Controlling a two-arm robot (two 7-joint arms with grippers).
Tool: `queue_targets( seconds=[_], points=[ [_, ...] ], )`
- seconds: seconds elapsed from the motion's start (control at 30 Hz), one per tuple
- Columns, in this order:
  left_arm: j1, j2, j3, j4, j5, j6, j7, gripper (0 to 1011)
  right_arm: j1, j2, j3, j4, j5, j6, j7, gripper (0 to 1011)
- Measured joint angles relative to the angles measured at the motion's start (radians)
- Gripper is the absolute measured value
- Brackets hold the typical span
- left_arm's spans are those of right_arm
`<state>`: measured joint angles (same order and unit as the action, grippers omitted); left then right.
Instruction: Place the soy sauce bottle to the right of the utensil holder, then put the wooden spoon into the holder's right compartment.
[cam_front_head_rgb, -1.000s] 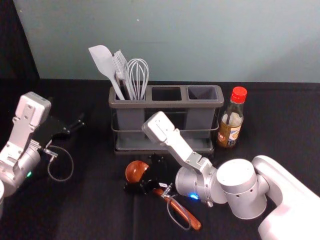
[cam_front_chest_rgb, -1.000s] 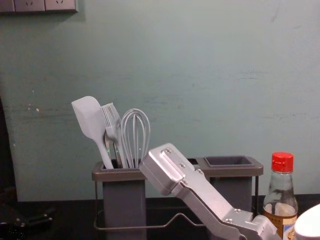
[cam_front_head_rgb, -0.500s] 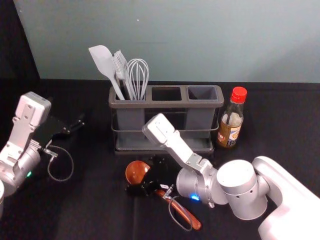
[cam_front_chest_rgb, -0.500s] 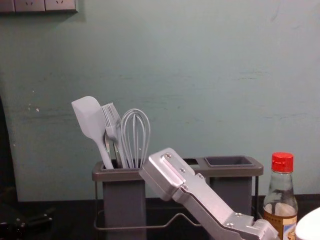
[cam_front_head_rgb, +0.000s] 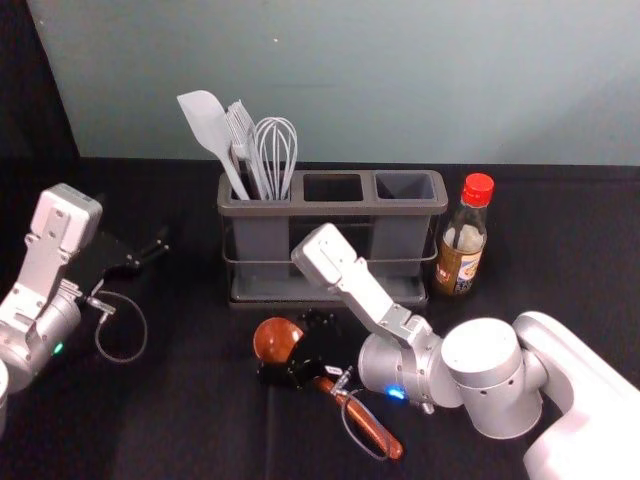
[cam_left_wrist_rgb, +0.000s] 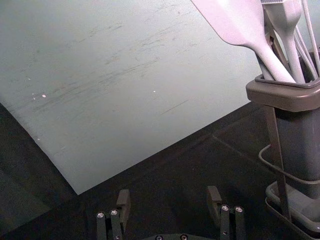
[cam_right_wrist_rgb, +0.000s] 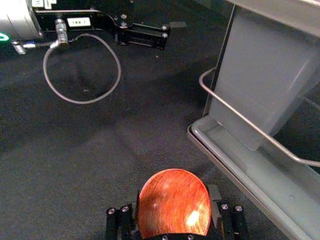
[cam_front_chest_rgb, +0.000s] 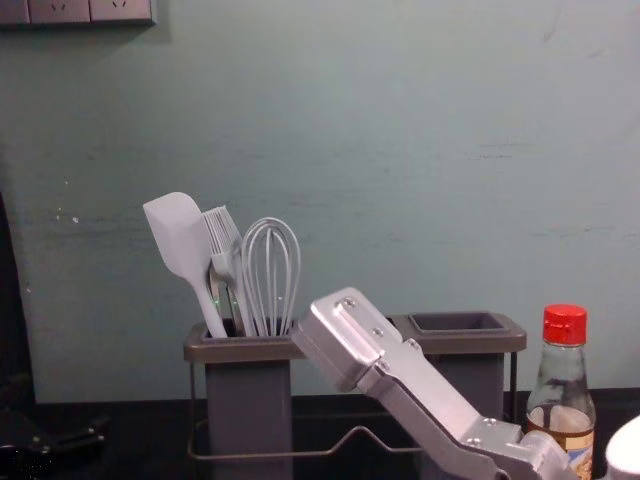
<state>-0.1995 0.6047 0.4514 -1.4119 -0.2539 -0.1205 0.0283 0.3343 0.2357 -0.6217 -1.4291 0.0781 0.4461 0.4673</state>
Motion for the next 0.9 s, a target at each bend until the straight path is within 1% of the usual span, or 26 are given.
queue_targets(
  seconds=[0.13,0.23,0.27,0.37,0.43,0.47,0.5,0.57,0.6,0.73,0.77,0.87,0.9],
  points=[
    [0.000,0.000,0.000,0.000,0.000,0.000,0.000,1005,-0.009,0.010,0.009,-0.025,0.006,0.000,0.005,841],
    [0.000,0.000,0.000,0.000,0.000,0.000,0.000,1005,-0.023,0.025,0.023,-0.063,0.018,-0.001,0.009,841],
    [0.000,0.000,0.000,0.000,0.000,0.000,0.000,1005,-0.033,0.036,0.030,-0.085,0.026,-0.003,0.013,841],
    [0.000,0.000,0.000,0.000,0.000,0.000,0.000,1005,-0.049,0.055,0.044,-0.124,0.043,-0.007,0.017,841],
    [0.000,0.000,0.000,0.000,0.000,0.000,0.000,1005,-0.073,0.081,0.067,-0.173,0.070,-0.018,0.021,841],
    [0.000,0.000,0.000,0.000,0.000,0.000,0.000,1005,-0.073,0.081,0.067,-0.173,0.070,-0.018,0.021,841],
    [0.000,0.000,0.000,0.000,0.000,0.000,0.000,1005,-0.084,0.092,0.078,-0.195,0.083,-0.023,0.021,841],
    [0.000,0.000,0.000,0.000,0.000,0.000,0.000,1005,-0.097,0.106,0.092,-0.217,0.098,-0.030,0.021,841],
    [0.000,0.000,0.000,0.000,0.000,0.000,0.000,1005,-0.109,0.119,0.106,-0.239,0.111,-0.037,0.021,841],
    [0.000,0.000,0.000,0.000,0.000,0.000,0.000,1005,-0.130,0.145,0.137,-0.279,0.140,-0.053,0.020,842],
    [0.000,0.000,0.000,0.000,0.000,0.000,0.000,1005,-0.139,0.157,0.153,-0.294,0.153,-0.060,0.015,841],
    [0.000,0.000,0.000,0.000,0.000,0.000,0.000,1005,-0.152,0.171,0.181,-0.318,0.174,-0.077,0.005,841],
    [0.000,0.000,0.000,0.000,0.000,0.000,0.000,1005,-0.161,0.176,0.201,-0.329,0.190,-0.093,-0.003,842]
  ],
)
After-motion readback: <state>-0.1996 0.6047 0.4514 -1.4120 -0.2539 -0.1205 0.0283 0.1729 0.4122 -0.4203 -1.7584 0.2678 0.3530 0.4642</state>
